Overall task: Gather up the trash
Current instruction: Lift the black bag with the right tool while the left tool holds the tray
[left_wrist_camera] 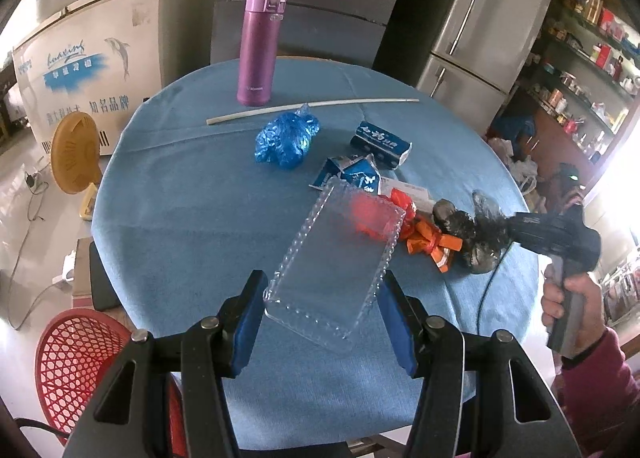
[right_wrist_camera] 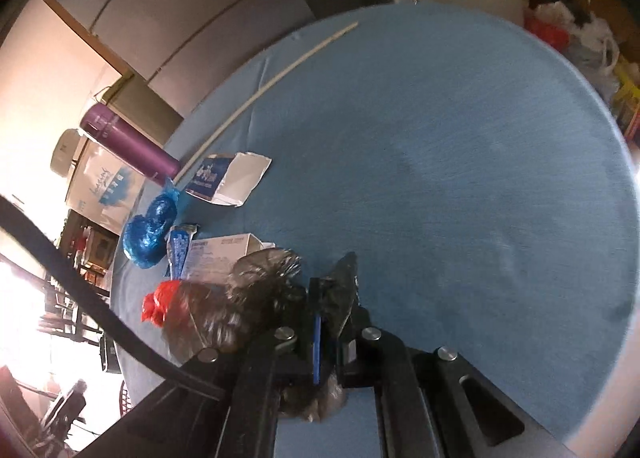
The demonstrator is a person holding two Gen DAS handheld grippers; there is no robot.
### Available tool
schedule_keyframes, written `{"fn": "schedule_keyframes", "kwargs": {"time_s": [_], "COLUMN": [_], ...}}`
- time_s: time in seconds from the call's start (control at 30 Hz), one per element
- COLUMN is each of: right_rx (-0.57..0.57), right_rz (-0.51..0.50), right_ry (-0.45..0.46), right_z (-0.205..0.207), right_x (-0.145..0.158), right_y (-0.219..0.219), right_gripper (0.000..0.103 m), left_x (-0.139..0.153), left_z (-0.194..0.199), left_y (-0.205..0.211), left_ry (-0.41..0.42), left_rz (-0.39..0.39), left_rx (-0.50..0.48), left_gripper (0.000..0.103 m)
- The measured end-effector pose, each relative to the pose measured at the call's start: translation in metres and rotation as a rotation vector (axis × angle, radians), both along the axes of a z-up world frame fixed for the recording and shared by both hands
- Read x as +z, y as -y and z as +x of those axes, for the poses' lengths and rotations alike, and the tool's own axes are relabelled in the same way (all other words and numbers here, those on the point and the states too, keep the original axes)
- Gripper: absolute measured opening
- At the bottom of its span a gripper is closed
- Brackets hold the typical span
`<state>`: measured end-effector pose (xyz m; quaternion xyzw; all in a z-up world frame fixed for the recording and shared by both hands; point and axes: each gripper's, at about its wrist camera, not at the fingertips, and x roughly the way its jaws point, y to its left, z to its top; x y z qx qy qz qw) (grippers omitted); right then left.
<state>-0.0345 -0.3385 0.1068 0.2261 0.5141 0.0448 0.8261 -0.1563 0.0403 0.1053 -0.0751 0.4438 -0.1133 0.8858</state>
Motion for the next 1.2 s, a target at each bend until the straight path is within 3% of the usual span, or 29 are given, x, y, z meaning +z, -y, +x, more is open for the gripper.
{"fn": "schedule_keyframes", "kwargs": {"time_s": [0.07, 0.27, 0.37, 0.47, 0.57, 0.6, 0.67, 0.77, 0.97, 1.2], "right_rx": [-0.009, 0.017, 0.049, 0.105, 0.114, 0.126, 0.146, 0.172, 0.185, 0.109], "right_rz": [0.003, 0.17, 0.179, 0.167, 0.095, 0.075, 0.037, 0.011, -0.077, 0.008], "right_ry": [0.014, 0.062, 0.057, 0.057, 0.107, 0.099, 0.054, 0.045, 0.082, 0.242], "right_z": [-0.011, -0.025, -0.02, -0.016, -0.018, -0.016, -0.011, -0.008, -0.021, -0.039], "right_x": [0.007, 0.022, 0.02, 0.013, 0.007, 0.002, -0.013, -0.024, -0.009, 0.054], "right_y": [0.01, 0.017, 0.007, -0.01, -0.02, -0.024, -0.029, -0.037, -0.041, -0.023], "right_gripper": [0.005, 0.013, 0.032, 0.083, 0.078, 0.063, 0.044, 0.043, 0.038, 0.038], "left_x": [-0.001, -0.004, -0.003, -0.001, -0.003, -0.004, -0.007, -0.01, -0.008, 0.006], "left_z": [-0.001, -0.006, -0.011, -0.017, -0.021, -0.021, -0.023, -0.023, -0.025, -0.045], "left_y": [0.0, 0.002, 0.002, -0.003, -0.009, -0.011, -0.014, -0.016, -0.021, -0.041], "left_ry": [0.001, -0.007, -0.005, 0.003, -0.007, -0.012, -0.024, -0.03, -0.027, -0.003], "left_rz": [-0.003, -0.012, -0.014, -0.011, -0.014, -0.014, -0.018, -0.019, -0.03, -0.059], "left_rx": [-0.002, -0.014, -0.014, -0.004, 0.013, 0.018, 0.026, 0.032, 0.051, 0.114], "left_gripper": [0.058, 0.058, 0.059, 0.059, 0.059, 0.059, 0.059, 0.059, 0.059, 0.059]}}
